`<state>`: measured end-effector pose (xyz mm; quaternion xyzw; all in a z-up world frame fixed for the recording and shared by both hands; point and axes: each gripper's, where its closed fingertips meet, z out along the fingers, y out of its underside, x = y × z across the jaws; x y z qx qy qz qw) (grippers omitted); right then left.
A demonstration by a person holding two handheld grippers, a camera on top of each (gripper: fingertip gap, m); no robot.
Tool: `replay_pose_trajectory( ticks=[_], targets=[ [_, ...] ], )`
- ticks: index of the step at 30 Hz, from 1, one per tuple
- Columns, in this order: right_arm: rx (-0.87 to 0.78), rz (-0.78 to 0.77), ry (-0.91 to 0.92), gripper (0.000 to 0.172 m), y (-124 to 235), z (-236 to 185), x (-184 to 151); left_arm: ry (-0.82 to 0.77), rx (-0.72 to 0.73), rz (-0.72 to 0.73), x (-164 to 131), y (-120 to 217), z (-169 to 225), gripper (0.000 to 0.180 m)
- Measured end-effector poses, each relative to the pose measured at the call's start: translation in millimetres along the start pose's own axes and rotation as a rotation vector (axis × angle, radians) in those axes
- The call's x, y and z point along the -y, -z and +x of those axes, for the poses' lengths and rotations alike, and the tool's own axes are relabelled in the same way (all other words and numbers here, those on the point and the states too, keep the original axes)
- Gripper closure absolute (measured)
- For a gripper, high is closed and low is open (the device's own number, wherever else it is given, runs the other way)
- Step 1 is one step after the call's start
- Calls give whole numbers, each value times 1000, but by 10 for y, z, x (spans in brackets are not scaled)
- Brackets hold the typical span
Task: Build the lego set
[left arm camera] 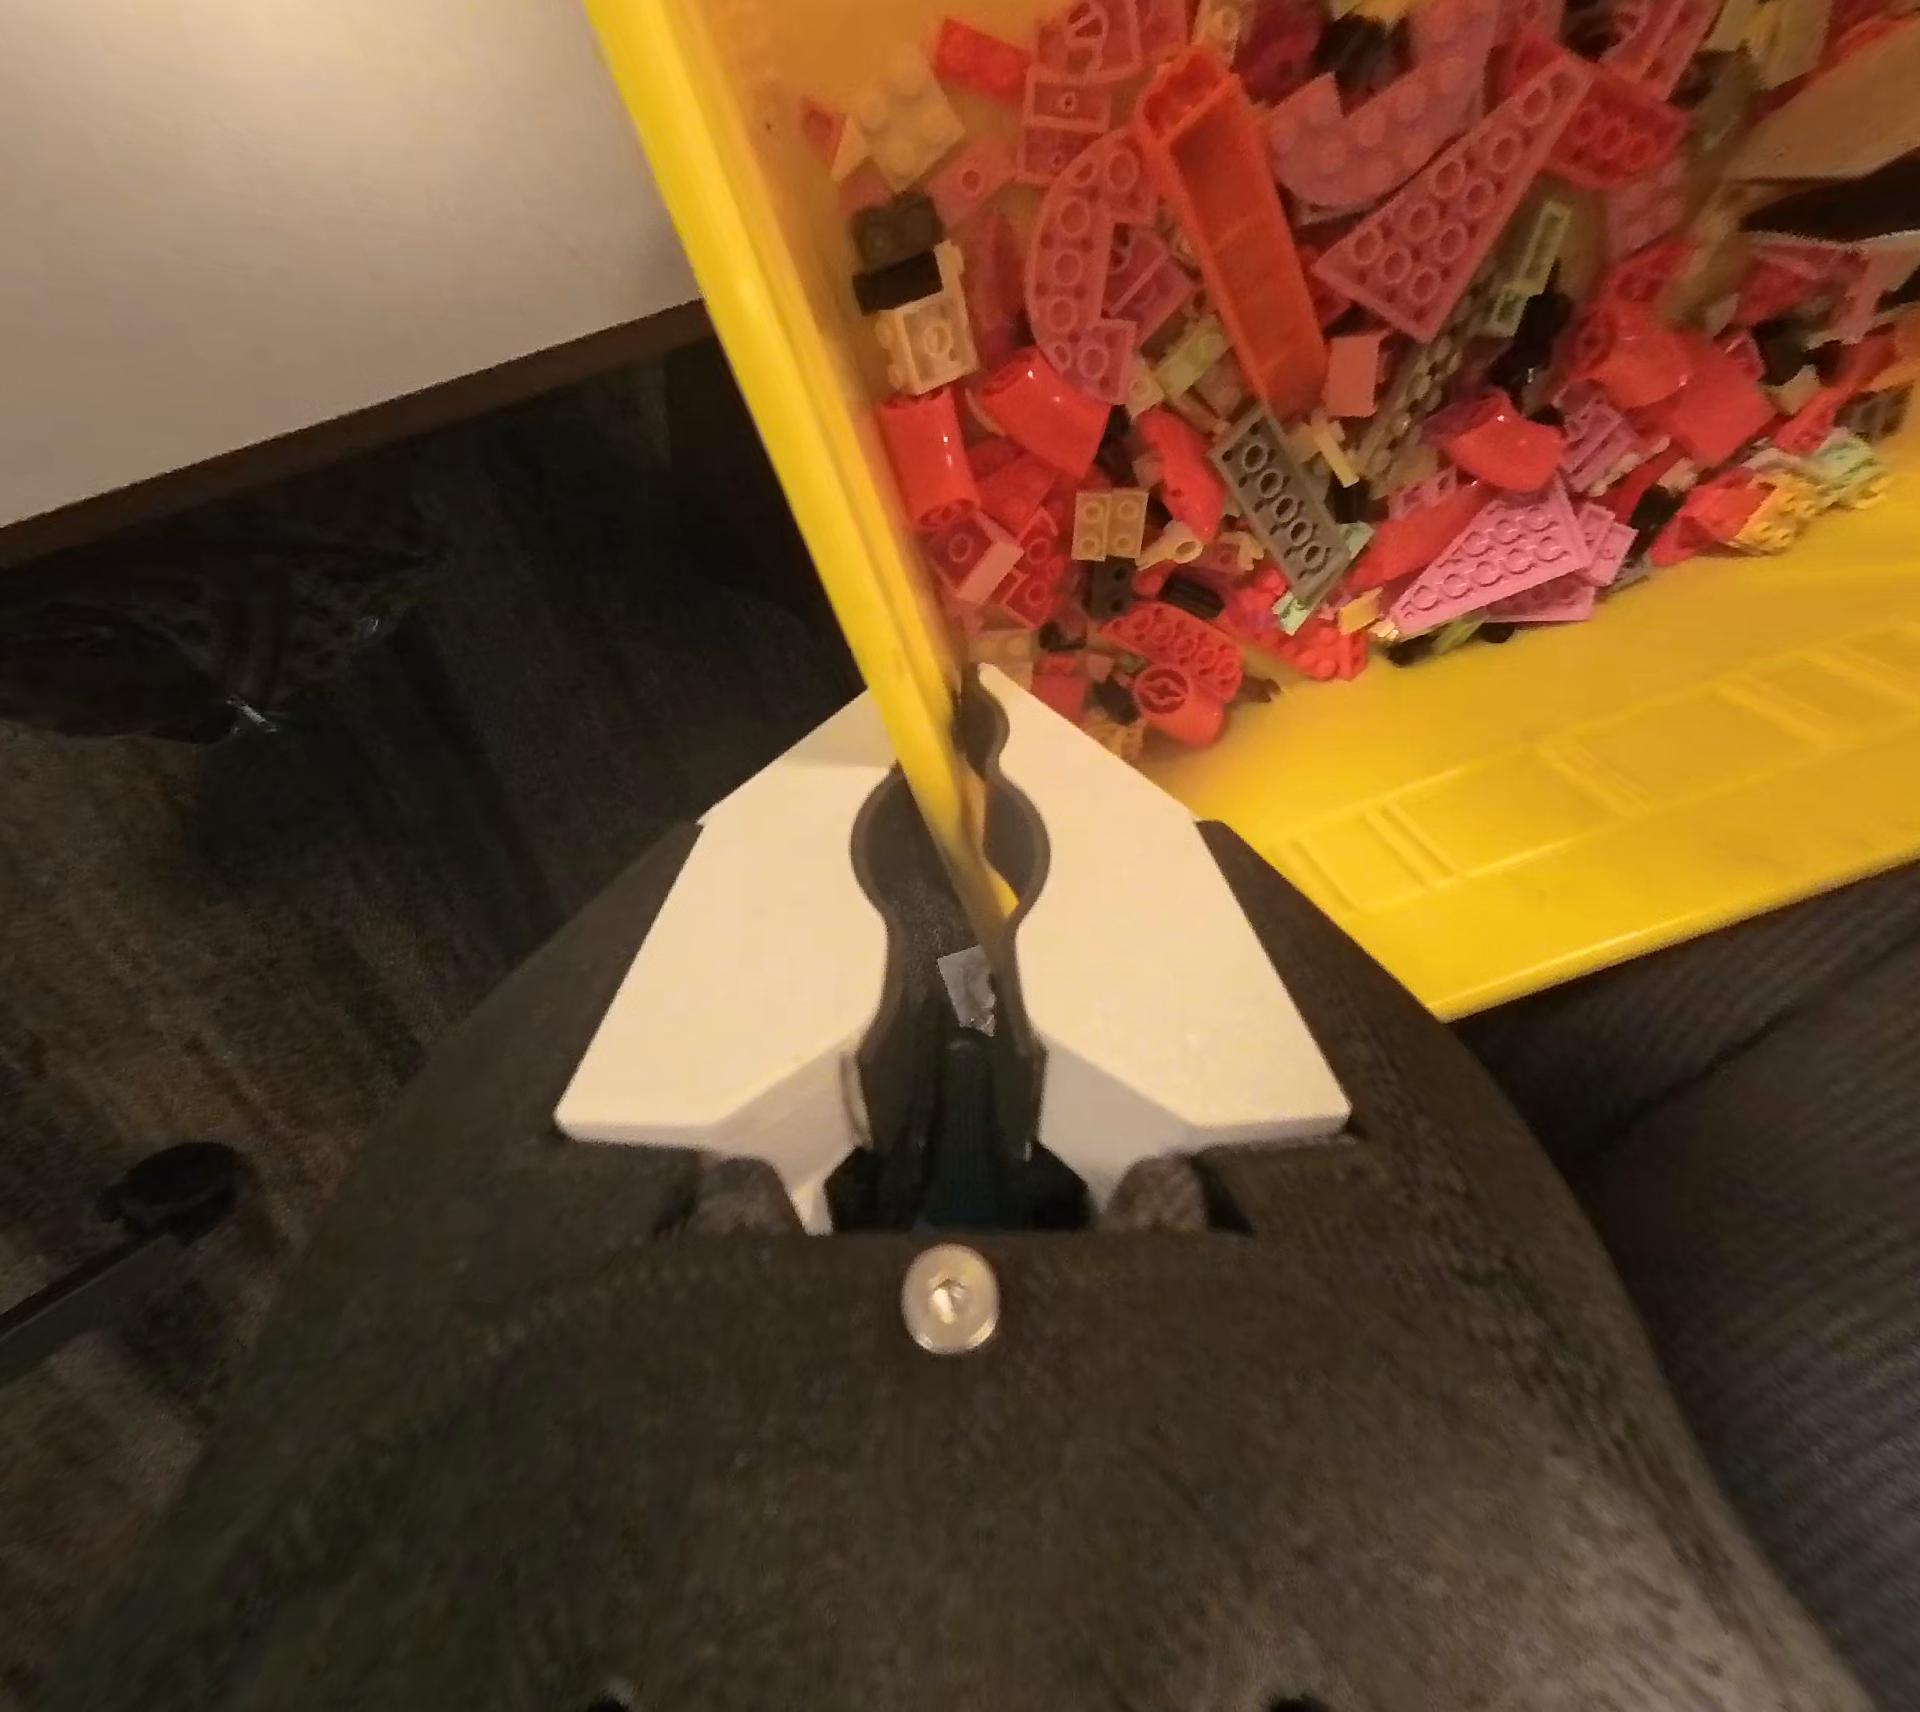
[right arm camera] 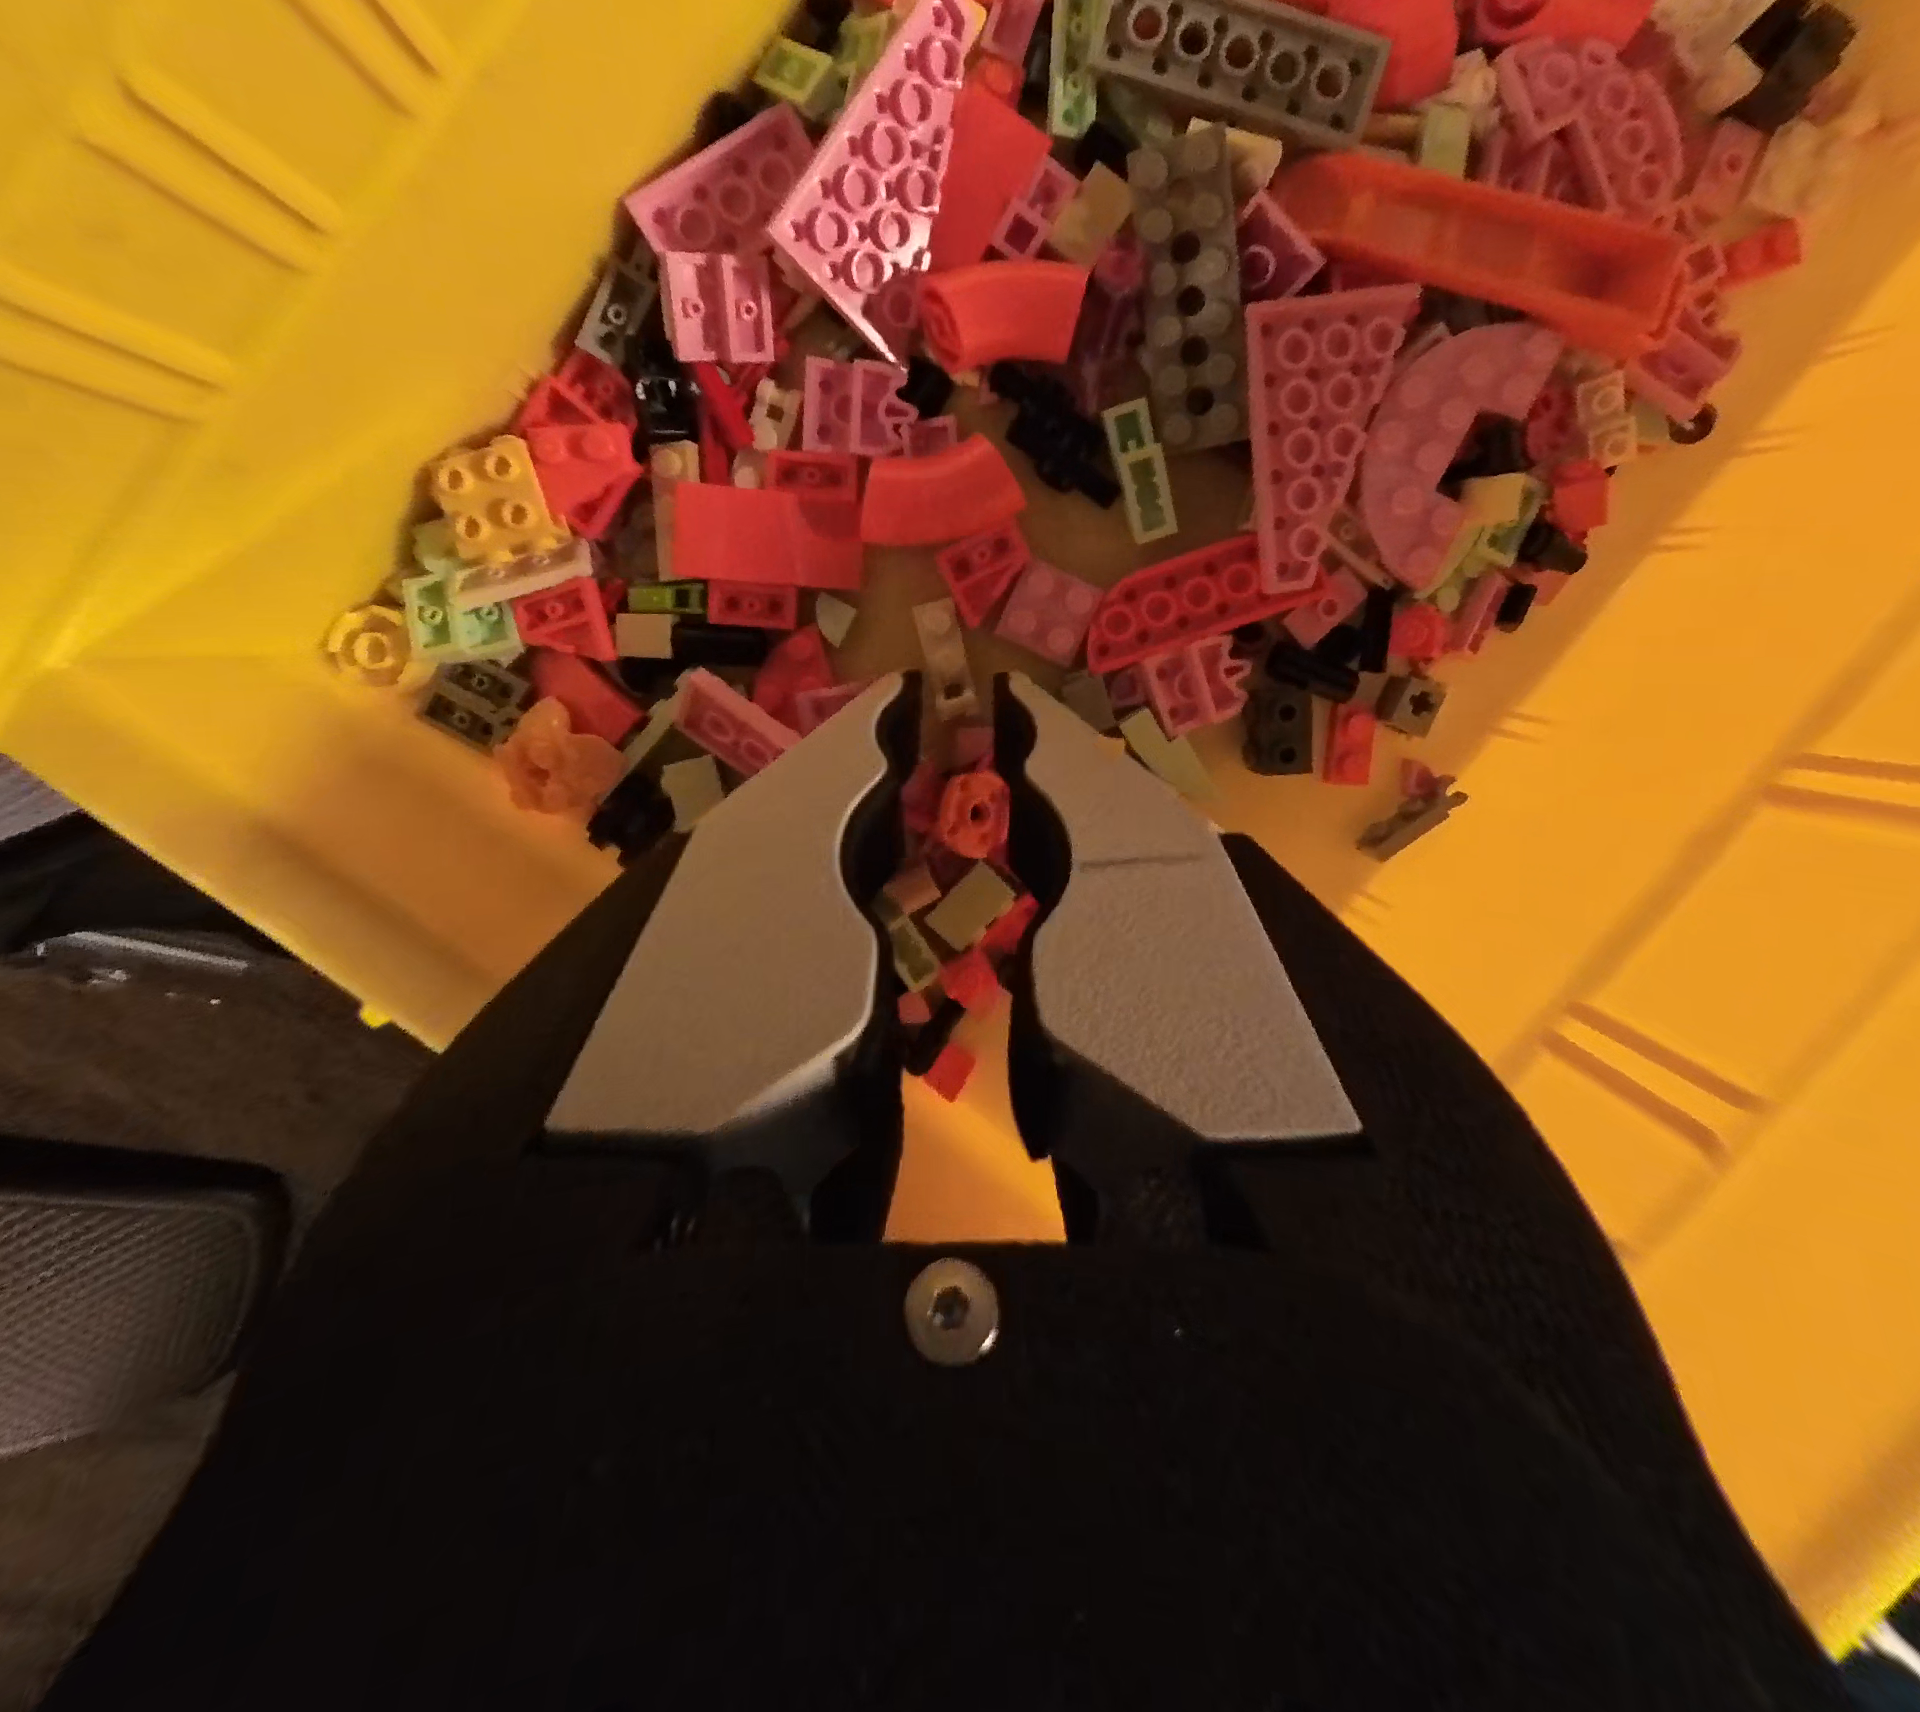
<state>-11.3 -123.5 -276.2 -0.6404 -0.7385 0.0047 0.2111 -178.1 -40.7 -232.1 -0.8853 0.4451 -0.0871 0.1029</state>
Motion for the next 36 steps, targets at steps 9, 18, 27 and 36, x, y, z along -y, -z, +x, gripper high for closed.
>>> replay_pose_trajectory(
  ticks=[9,18,27,36],
  targets=[
    [9,22,6,166,-40,-71,67,-10,1,7,15,-38,24,177],
    [-415,463,-135,167,1266,716,755,-45,7,12,14,-91,31,176],
    [-472,173,-542,166,458,2475,-683,-104,11,-3,-18,-124,26,175],
    [-263,-17,-705,149,-370,2611,-1060,-97,13,2,22,-110,26,175]
  ],
)
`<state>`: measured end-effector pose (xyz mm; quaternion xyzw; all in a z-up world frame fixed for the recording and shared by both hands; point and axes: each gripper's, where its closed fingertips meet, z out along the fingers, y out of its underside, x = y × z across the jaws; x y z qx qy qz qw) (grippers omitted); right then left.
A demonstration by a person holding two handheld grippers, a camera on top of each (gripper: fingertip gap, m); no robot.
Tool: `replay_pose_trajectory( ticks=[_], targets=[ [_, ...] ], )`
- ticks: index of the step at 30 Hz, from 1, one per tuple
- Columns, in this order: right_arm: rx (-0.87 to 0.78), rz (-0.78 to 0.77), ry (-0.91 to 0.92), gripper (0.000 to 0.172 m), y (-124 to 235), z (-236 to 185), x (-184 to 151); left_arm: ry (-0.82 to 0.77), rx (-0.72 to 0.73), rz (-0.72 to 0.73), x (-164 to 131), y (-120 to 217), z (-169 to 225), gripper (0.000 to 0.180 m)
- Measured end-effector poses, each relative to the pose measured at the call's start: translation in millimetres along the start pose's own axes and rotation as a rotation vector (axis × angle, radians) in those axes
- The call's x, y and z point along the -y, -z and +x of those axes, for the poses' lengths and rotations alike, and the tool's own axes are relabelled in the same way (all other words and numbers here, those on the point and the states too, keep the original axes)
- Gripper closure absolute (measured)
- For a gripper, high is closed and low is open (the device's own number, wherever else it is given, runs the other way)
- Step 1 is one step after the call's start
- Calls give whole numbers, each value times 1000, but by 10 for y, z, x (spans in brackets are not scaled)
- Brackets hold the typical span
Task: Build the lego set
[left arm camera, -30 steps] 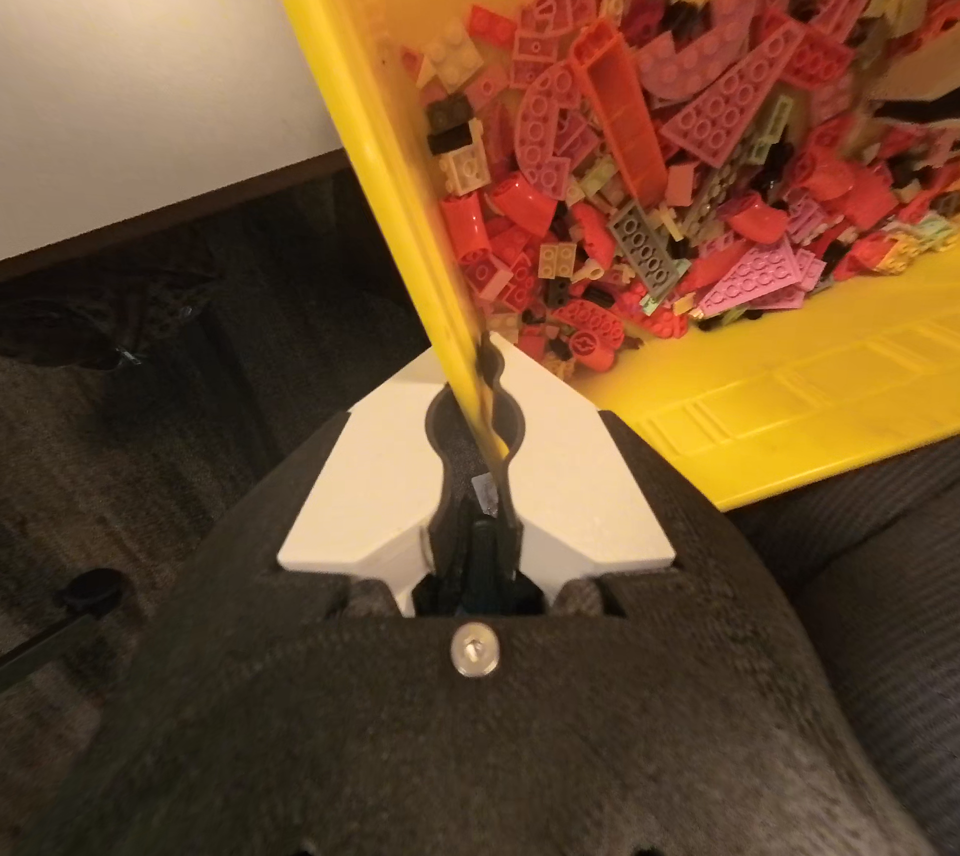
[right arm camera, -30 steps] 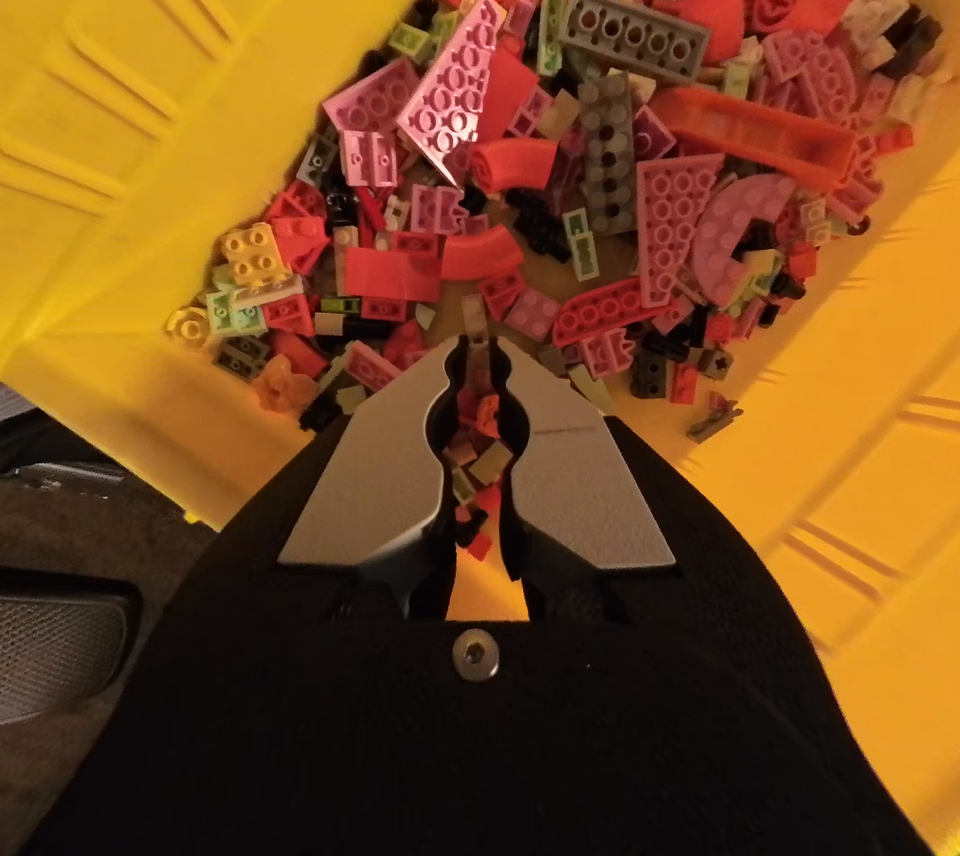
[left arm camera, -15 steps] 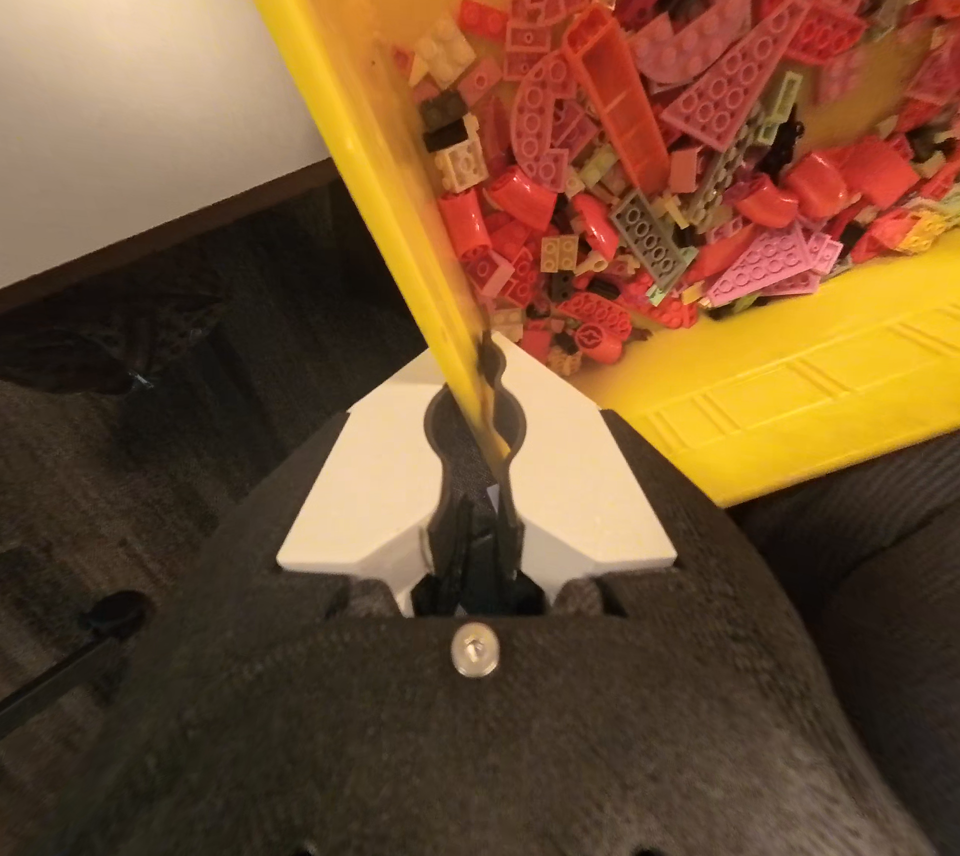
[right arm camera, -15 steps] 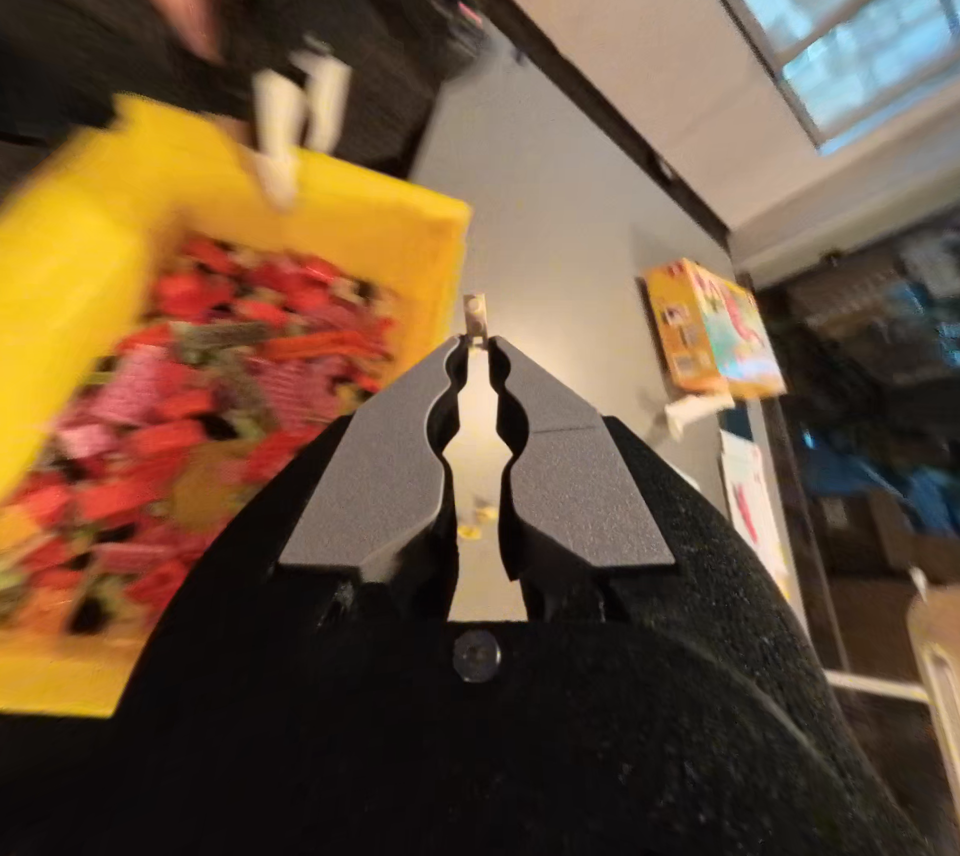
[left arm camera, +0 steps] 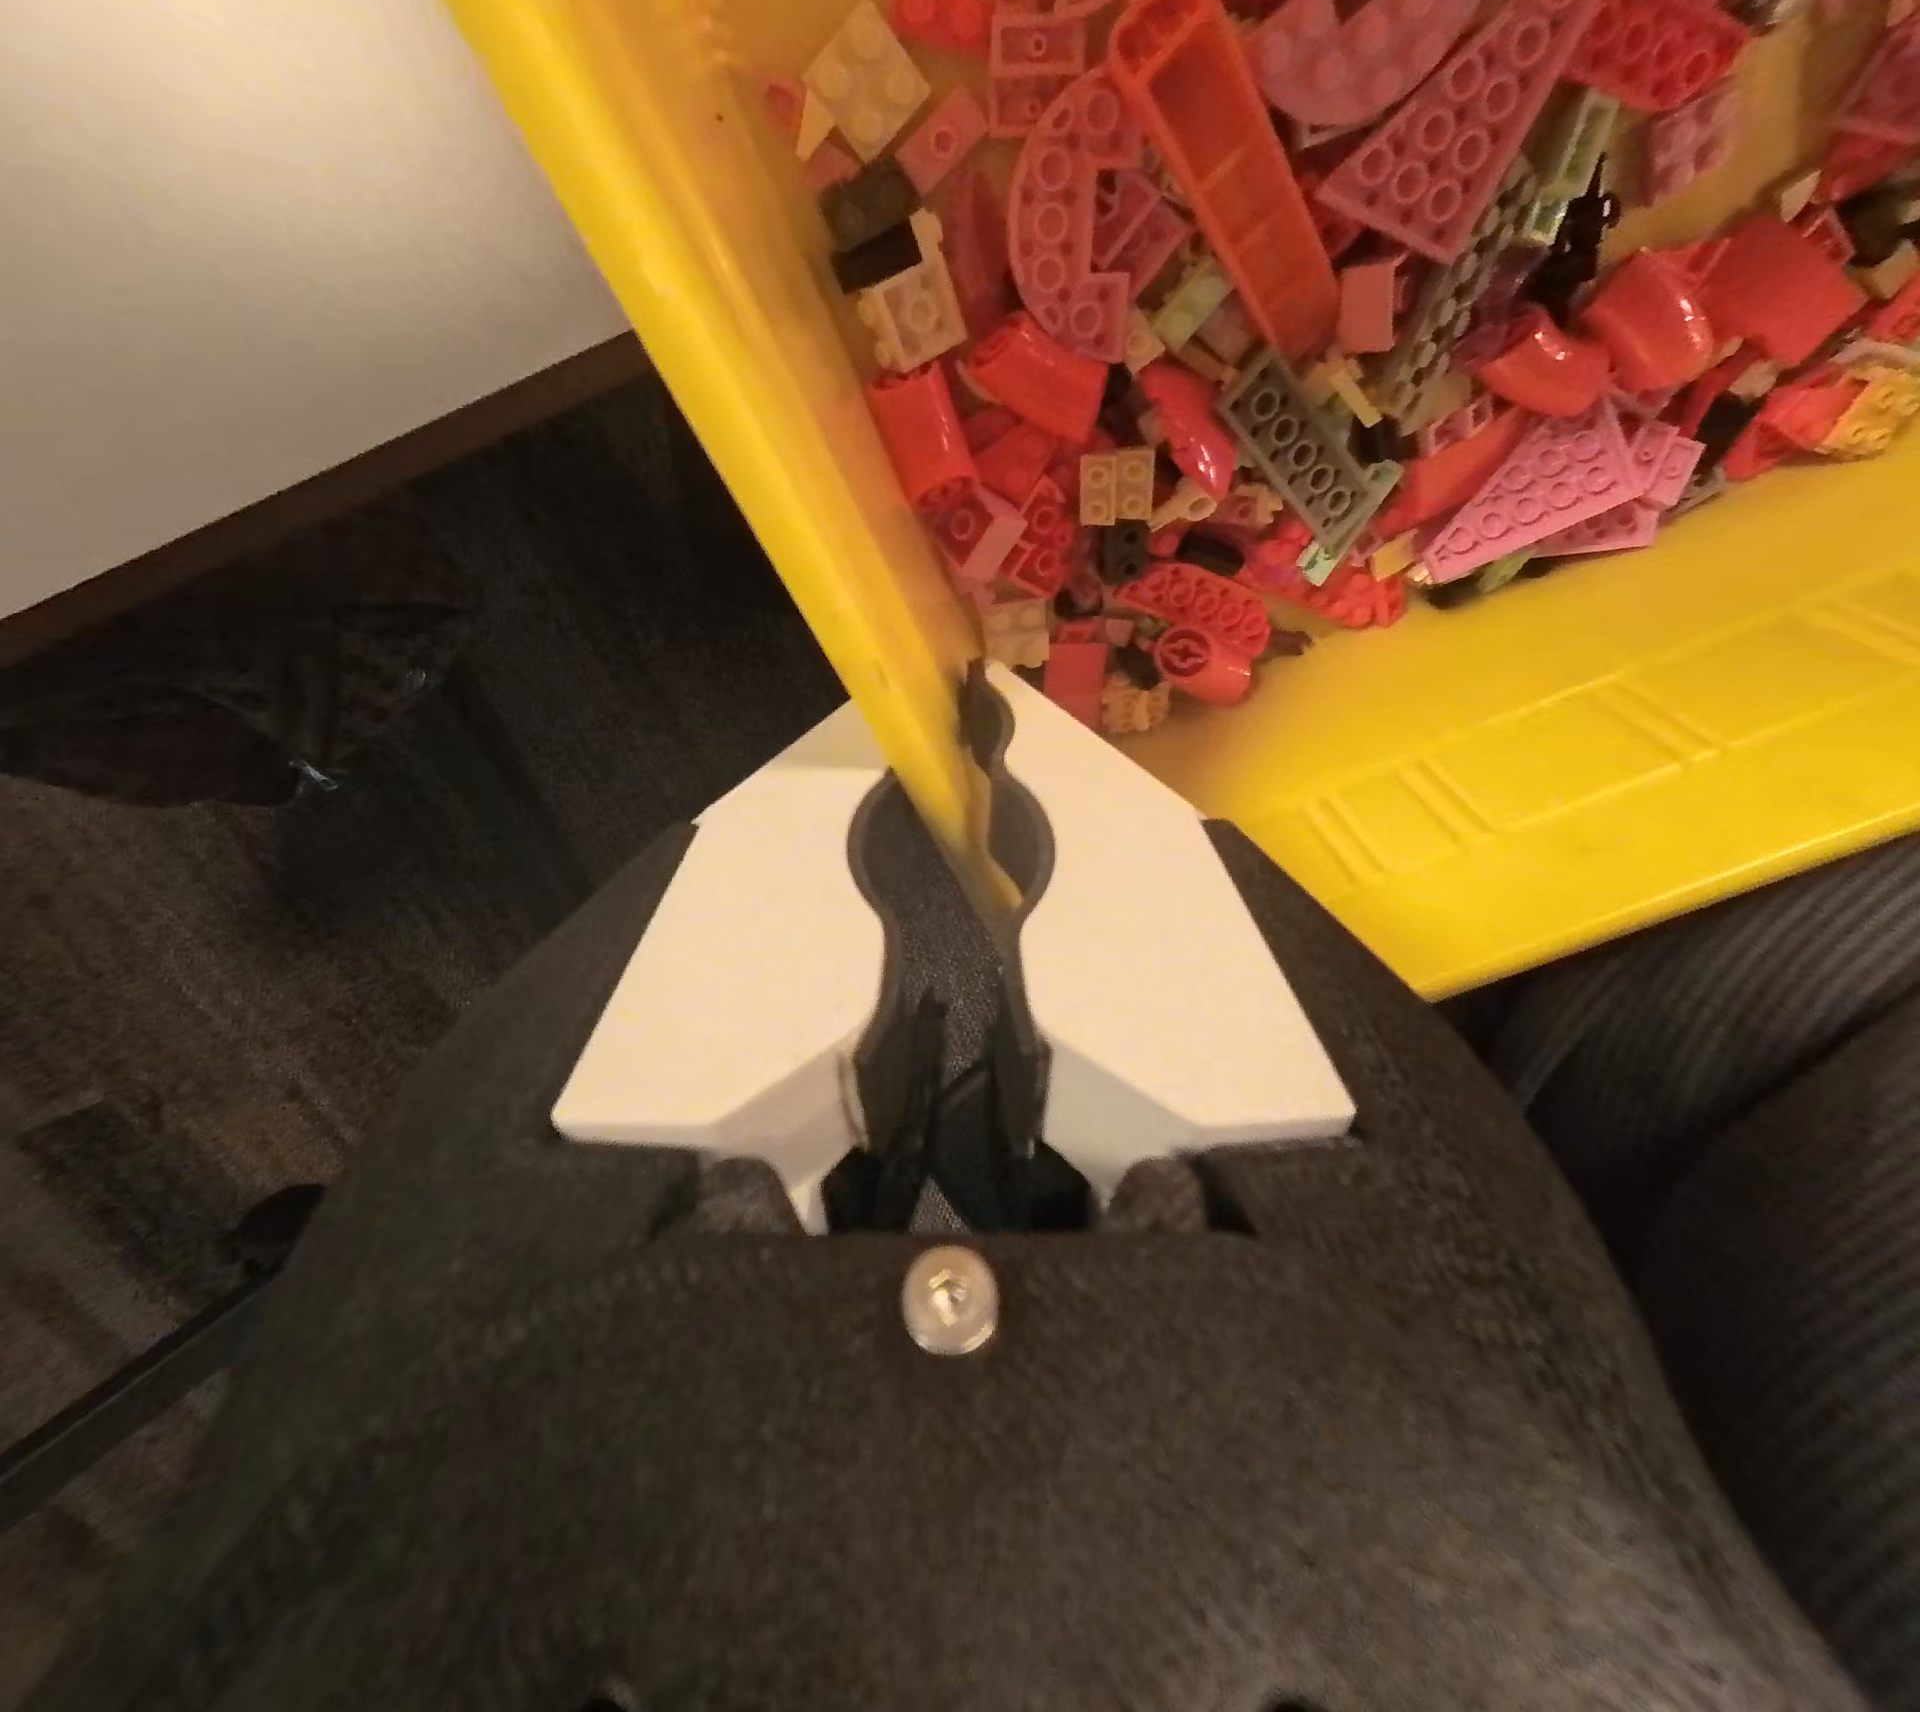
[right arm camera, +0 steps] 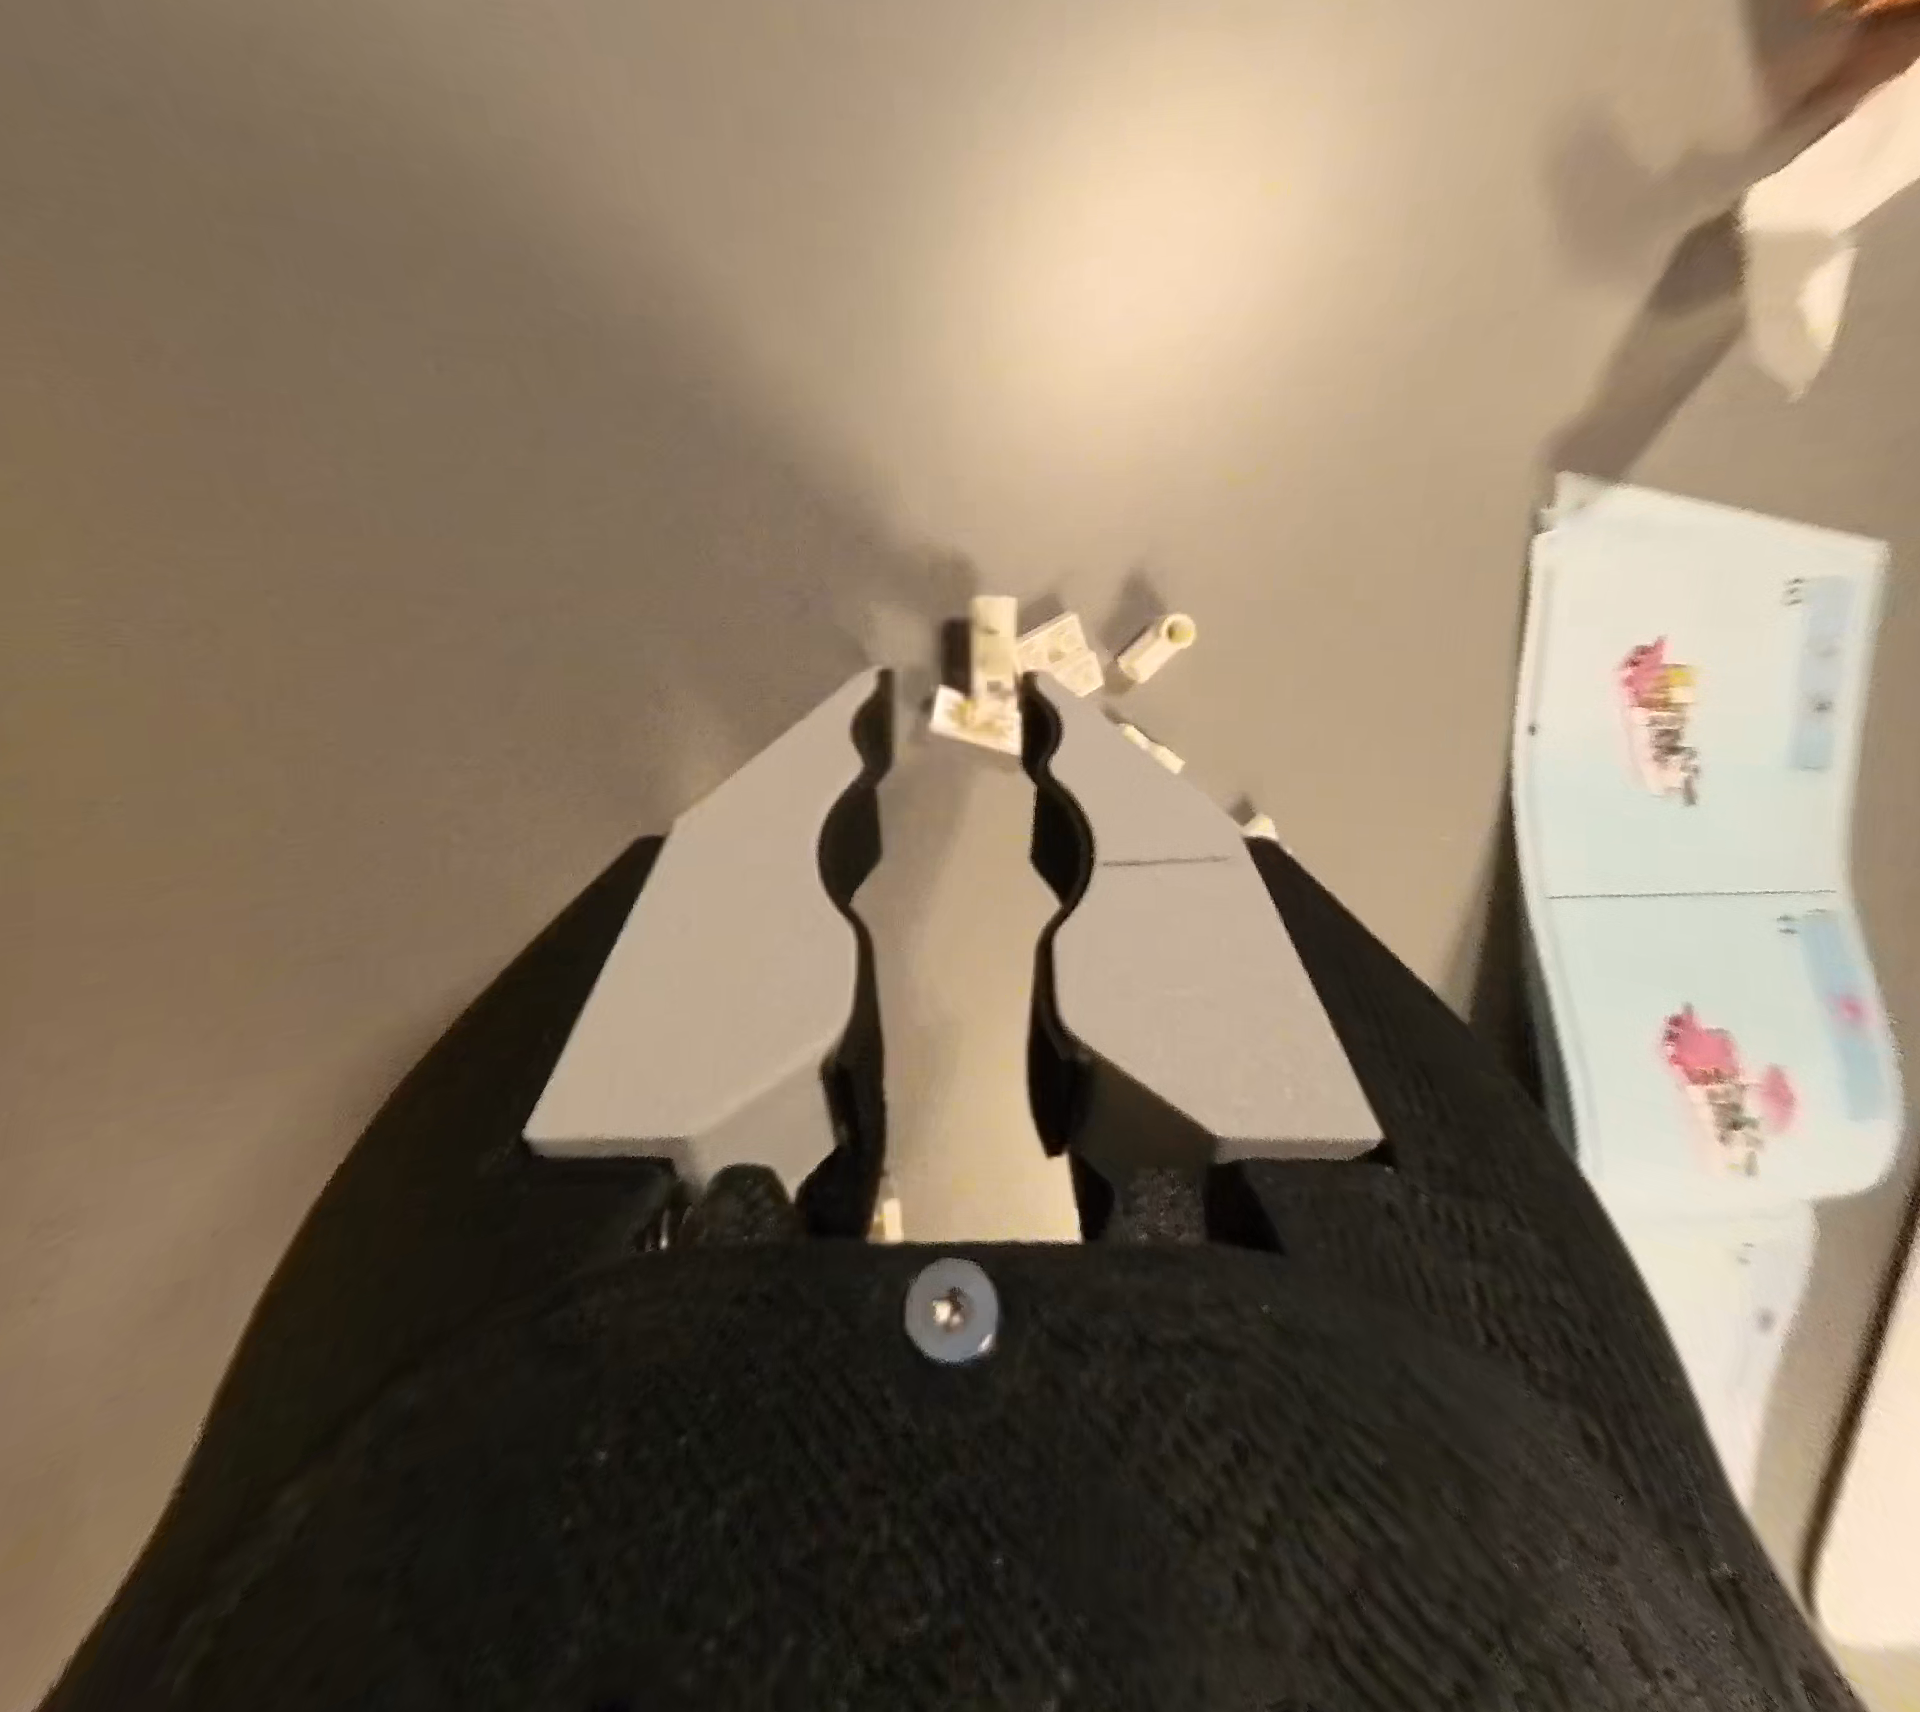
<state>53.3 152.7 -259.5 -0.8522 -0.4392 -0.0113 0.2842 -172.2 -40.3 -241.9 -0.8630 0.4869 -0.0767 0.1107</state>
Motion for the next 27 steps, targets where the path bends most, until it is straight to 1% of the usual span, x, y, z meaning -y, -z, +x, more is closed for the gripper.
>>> replay_pose_trajectory(
  ticks=[2,3,4,6,7,8,9,10,12,14,15,16,18,20,21,23,24,27],
  targets=[
    [0,27,-18,135,84,3,61,4,0,0,7,0,4,175],
    [-13,66,-23,132,194,7,138,8,-1,0,9,-5,-1,175],
    [-36,120,-23,131,356,11,239,10,-2,-1,9,-1,-8,175],
    [-70,278,-17,132,833,-85,509,17,-4,-2,12,-2,-15,175],
    [-59,374,3,136,1113,-235,657,19,-5,-3,13,6,-20,175],
    [-31,455,43,145,1382,-446,777,22,-6,-5,13,12,-21,175],
    [2,499,100,151,1609,-692,843,25,-7,-8,11,20,-19,175],
    [37,503,165,155,1776,-951,848,26,-8,-10,8,29,-20,175],
    [136,431,290,158,1926,-1519,719,25,-7,-12,2,42,-19,175],
    [201,348,400,154,1863,-2029,538,26,-9,-10,-4,39,-11,175],
    [202,301,442,150,1751,-2202,440,27,-11,-8,-6,36,-9,175],
    [201,244,466,143,1599,-2327,330,26,-12,-8,-8,30,-7,175],
    [210,137,462,124,1269,-2446,114,23,-14,-7,-2,10,-2,175],
    [190,96,433,116,1038,-2446,-6,16,-21,-7,0,-11,17,175],
    [165,82,415,116,967,-2404,-46,10,-22,-8,0,-15,26,175],
    [146,41,380,118,901,-2347,-152,4,-18,-7,-7,-3,31,175],
    [143,21,370,124,893,-2332,-208,5,-18,-5,-9,-2,29,175],
    [136,-10,363,154,907,-2317,-342,11,-24,-6,-23,-6,28,175]
  ],
)
